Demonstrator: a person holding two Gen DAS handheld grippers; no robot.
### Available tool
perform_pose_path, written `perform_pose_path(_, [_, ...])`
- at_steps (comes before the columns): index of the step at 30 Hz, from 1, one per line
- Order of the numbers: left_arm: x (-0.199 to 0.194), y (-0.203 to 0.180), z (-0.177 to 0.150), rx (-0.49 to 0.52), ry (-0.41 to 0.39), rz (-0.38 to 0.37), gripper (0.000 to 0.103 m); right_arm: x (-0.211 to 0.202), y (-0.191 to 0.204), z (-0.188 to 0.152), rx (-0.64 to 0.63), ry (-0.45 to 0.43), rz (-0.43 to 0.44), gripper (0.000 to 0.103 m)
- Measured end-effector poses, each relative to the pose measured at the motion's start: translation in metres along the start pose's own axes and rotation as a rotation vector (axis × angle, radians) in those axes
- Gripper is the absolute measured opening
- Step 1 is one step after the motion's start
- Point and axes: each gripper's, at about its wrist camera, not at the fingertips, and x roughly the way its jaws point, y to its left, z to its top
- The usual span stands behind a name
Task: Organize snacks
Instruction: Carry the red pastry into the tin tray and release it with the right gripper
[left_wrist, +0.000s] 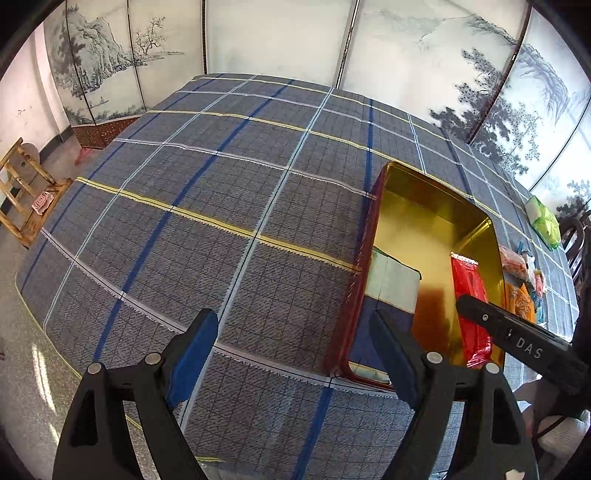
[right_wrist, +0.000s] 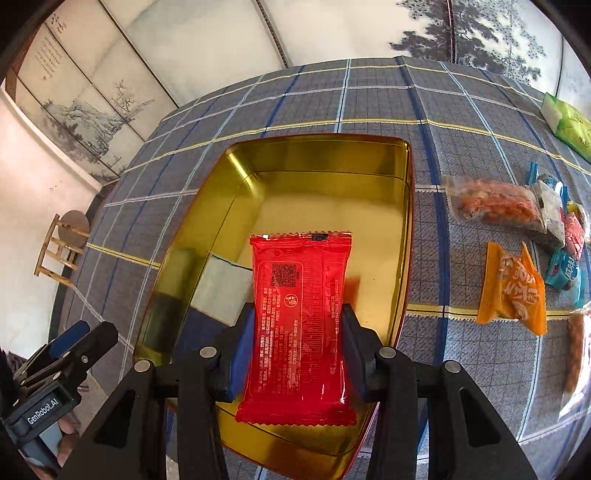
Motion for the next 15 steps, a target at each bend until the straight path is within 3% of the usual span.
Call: perform_pose_path(15, [-0.002,-0.015,0.002,0.018,-0.004,-0.03,0.081,0.0,0.002,-0.003,-0.121,-0.009,-0.172,0.045])
